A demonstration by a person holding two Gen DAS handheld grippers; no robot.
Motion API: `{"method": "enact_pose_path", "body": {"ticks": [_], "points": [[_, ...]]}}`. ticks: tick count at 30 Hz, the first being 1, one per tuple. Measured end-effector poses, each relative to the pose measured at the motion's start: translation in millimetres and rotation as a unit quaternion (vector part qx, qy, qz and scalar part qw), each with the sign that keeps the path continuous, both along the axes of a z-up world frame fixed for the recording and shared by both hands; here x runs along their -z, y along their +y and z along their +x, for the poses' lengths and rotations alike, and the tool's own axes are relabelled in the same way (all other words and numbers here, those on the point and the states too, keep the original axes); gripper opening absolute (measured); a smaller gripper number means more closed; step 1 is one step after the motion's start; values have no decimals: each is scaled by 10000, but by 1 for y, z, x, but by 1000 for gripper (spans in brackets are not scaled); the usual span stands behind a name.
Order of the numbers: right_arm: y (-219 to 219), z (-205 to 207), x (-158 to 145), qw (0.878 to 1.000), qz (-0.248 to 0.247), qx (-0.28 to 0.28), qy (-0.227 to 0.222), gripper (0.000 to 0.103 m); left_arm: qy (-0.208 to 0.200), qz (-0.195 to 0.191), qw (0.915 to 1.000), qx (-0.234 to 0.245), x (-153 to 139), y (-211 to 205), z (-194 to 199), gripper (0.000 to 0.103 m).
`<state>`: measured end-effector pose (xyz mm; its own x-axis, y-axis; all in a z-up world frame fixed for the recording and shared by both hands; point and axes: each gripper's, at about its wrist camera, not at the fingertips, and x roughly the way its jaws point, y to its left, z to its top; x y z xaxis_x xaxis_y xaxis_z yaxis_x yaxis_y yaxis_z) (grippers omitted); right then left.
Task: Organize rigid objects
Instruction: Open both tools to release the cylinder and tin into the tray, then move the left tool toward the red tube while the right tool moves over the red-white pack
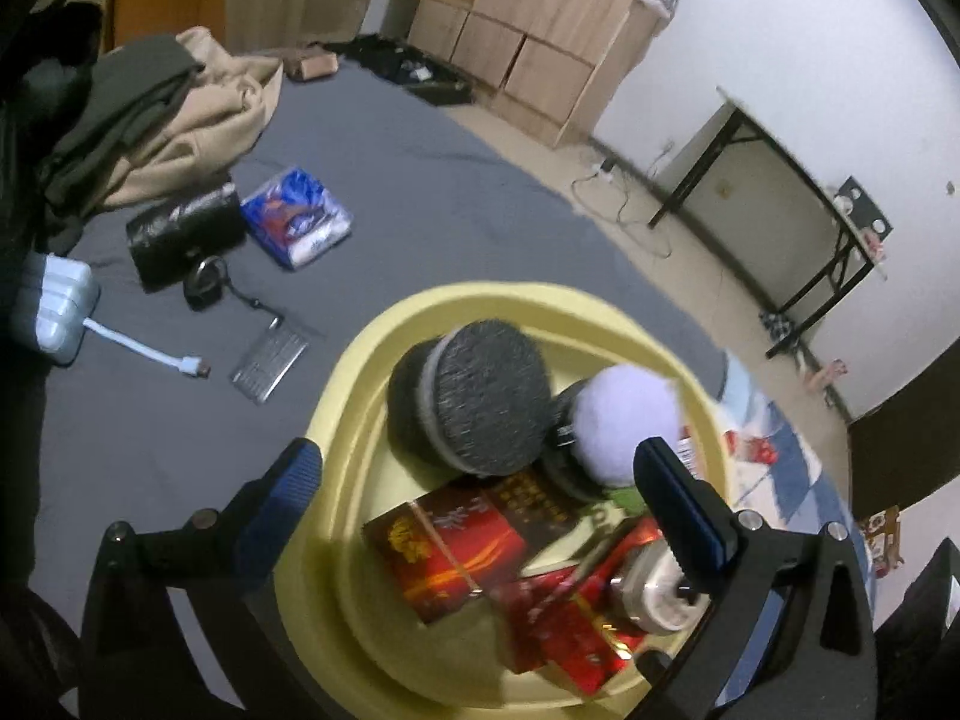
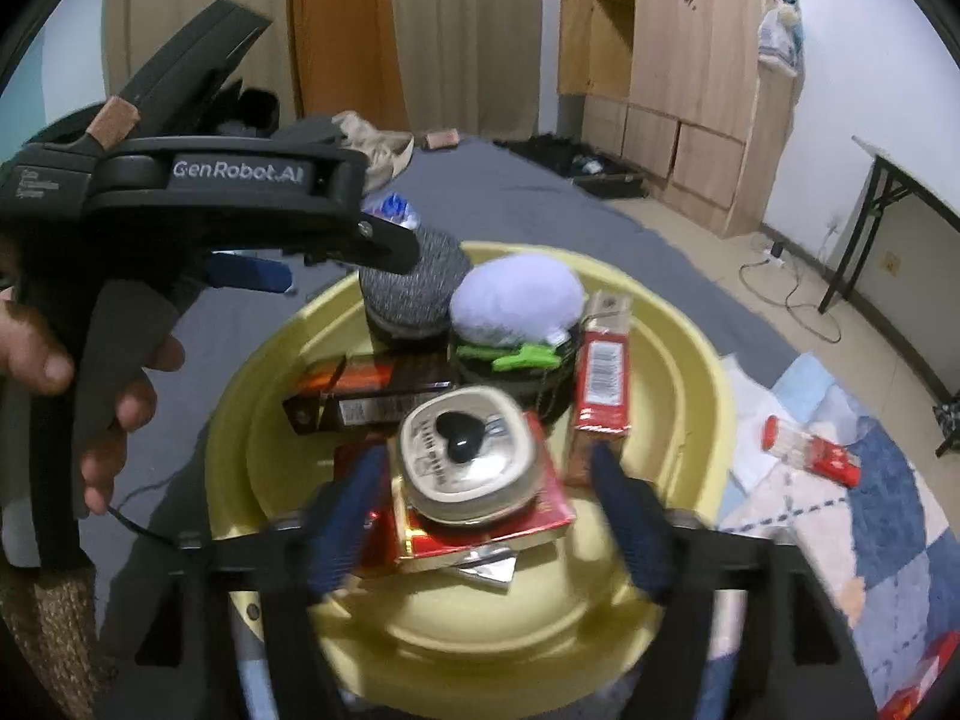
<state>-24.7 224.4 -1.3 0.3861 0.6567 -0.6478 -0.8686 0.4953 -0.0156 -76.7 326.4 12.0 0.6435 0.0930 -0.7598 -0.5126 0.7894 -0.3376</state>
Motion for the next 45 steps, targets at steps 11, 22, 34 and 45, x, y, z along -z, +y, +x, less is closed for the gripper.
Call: {"method": "enact_pose_path", "body": {"ticks": [11,22,34,45], "points": [[-218,35,-63,9671,513,2488,-166,103,-27,539,9835,1725,-18,-142,104,103],[-313,82,-32,9461,462,3121,728,103,-225,720,9734,2162,12,-252,157,103],[-335,86,-13,9735,603,2152,493,103,79,1033,9773,1849,28,-243,164,103],[-337,84,-17,9688,665,2339,487,103,196,1283,9811,1437,53,-245,173,103]]}}
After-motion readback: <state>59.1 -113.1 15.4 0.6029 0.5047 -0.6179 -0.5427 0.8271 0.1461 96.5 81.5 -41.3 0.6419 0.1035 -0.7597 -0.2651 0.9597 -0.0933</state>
